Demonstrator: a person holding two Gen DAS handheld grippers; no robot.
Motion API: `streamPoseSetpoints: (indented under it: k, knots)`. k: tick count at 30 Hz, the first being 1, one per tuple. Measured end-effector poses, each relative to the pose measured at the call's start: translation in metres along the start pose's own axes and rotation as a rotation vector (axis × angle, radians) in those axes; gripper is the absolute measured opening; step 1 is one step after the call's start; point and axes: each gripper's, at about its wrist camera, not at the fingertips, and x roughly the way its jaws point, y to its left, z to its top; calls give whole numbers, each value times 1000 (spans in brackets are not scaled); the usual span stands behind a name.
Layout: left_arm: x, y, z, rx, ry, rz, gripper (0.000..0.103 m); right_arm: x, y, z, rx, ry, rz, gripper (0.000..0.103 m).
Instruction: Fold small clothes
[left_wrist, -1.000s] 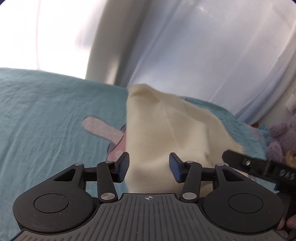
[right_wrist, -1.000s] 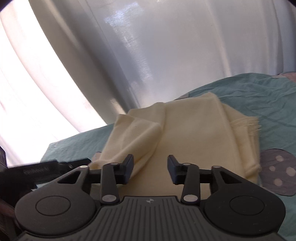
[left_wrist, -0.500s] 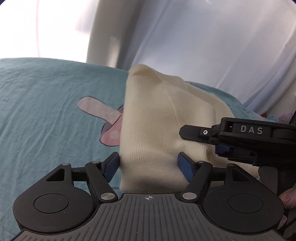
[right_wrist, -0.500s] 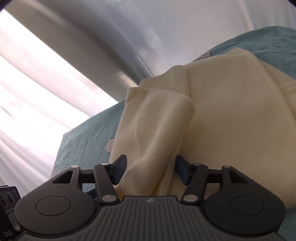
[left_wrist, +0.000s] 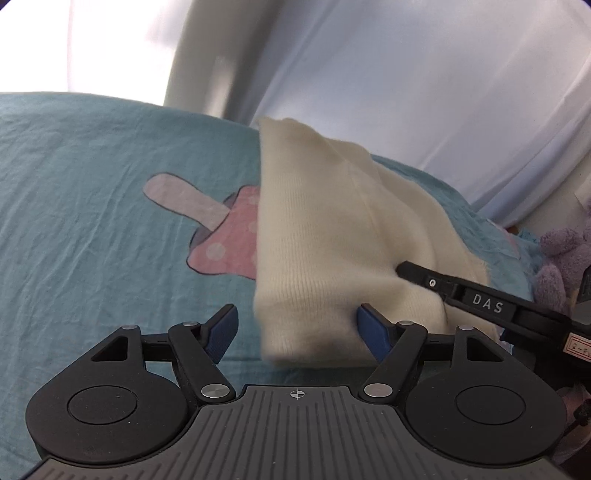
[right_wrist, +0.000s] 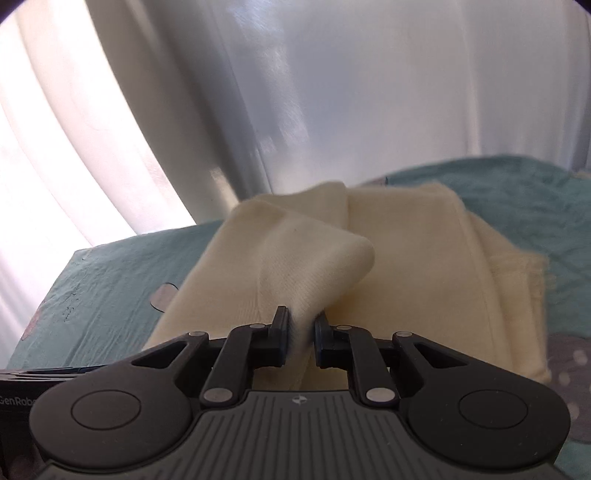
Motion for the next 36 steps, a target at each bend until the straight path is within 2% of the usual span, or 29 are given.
streamPoseSetpoints:
  k: [2,4,5,6,10,12,14,16,18,22,26,30,32,33,34,36]
  knots:
    - [6,2,-2,-21,11,-8,78,3,-11,-1,40,2,51,19]
    - [8,4,-2,-30,13,-16,79,4,-23,7,123,36,104,37]
    - [9,3,-2,-24,13,-16,79,4,-28,10,164,40,137,51]
    - [10,3,-3,-18,12,-11,81,5,-34,11,206,47,182,58]
    - [10,2,-5,-9,9,-2,84,23,-29,13,242,75,258,57]
    - [8,1,-6,-5,12,1,84,30,-22,13,234,67,278,39]
    - [2,-1,-8,2,14,6,83,34,-20,14,231,73,254,26]
    - [-6,-6,-11,27,0,4,83,31,-13,15,173,60,226,23]
    - [-10,-10,-11,52,-3,3,83,21,1,19,52,19,159,21]
    - [-13,-16,-13,63,1,17,83,-13,22,25,-139,-114,32,20]
    - [-12,-17,-14,54,9,6,83,-39,10,27,-203,-202,-98,19]
    - [-7,-21,-16,38,35,-15,83,-35,-30,20,-117,-140,-190,20]
    - [-4,-22,-17,28,52,-19,83,-26,-46,13,-91,-96,-214,21]
    - [-3,-21,-16,20,56,-20,83,-24,-52,8,-86,-102,-213,22]
    - [-3,-20,-17,14,58,-20,83,-26,-55,8,-73,-106,-203,24]
    - [-5,-17,-16,8,57,-17,83,-33,-58,12,-13,-89,-195,35]
